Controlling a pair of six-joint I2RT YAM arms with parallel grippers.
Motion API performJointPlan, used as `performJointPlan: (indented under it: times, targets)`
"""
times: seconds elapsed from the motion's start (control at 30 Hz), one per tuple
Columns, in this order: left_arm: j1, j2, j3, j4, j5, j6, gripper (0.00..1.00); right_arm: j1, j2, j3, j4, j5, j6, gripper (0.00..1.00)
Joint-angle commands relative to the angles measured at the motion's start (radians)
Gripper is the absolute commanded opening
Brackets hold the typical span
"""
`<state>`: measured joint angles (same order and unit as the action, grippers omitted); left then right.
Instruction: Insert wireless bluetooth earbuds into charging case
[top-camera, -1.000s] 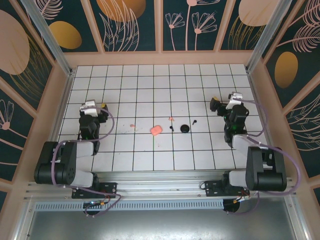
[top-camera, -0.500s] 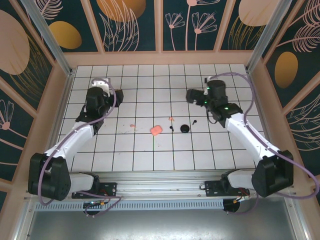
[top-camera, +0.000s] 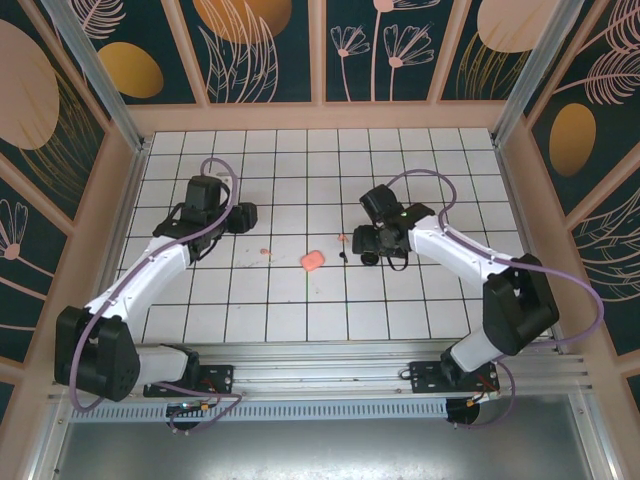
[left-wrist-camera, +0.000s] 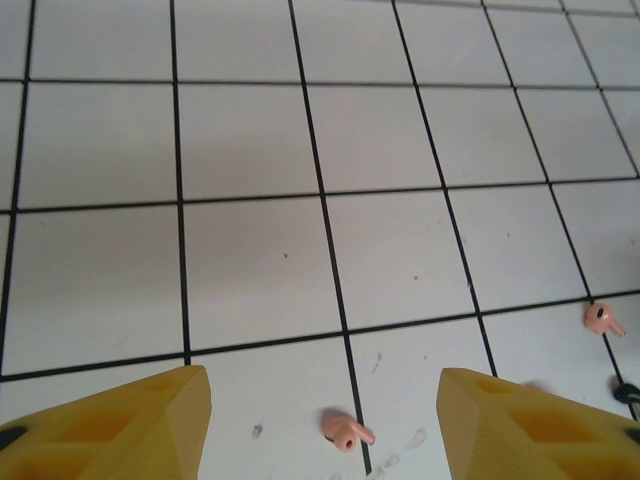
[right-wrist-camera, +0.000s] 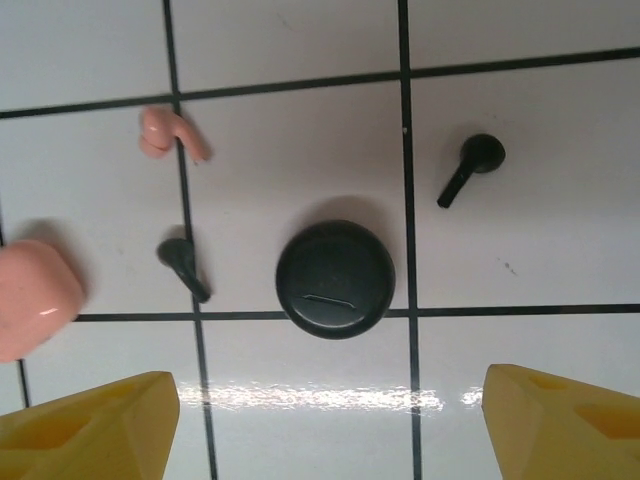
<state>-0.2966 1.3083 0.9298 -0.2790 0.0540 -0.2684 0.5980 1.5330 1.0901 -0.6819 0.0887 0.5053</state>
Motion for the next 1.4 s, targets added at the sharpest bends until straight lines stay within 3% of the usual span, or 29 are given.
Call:
performJointPlan:
  times: [0.0,0.3,0.7,1.37]
  targets:
    - [-0.014,0.031,0.036,-0.044,0.02,-0.007,0.61,-0.008,0.039,0.032,-0.048,0.016,0.041,0.78]
    - [-0.016,0.044,0.037,-0.042,0.013,-0.005,0.61,-0.044,0.123,0.042,0.001,-0.064,0.03,0.73]
    - [-0.016,0.036,0.023,-0.037,-0.003,-0.003,0.6,-0.046,0.253,0.1,-0.002,-0.06,-0.001,0.67]
    - [-0.016,0.018,0.02,-0.048,-0.017,0.001,0.59,-0.045,0.319,0.094,0.051,-0.069,-0.009,0.58]
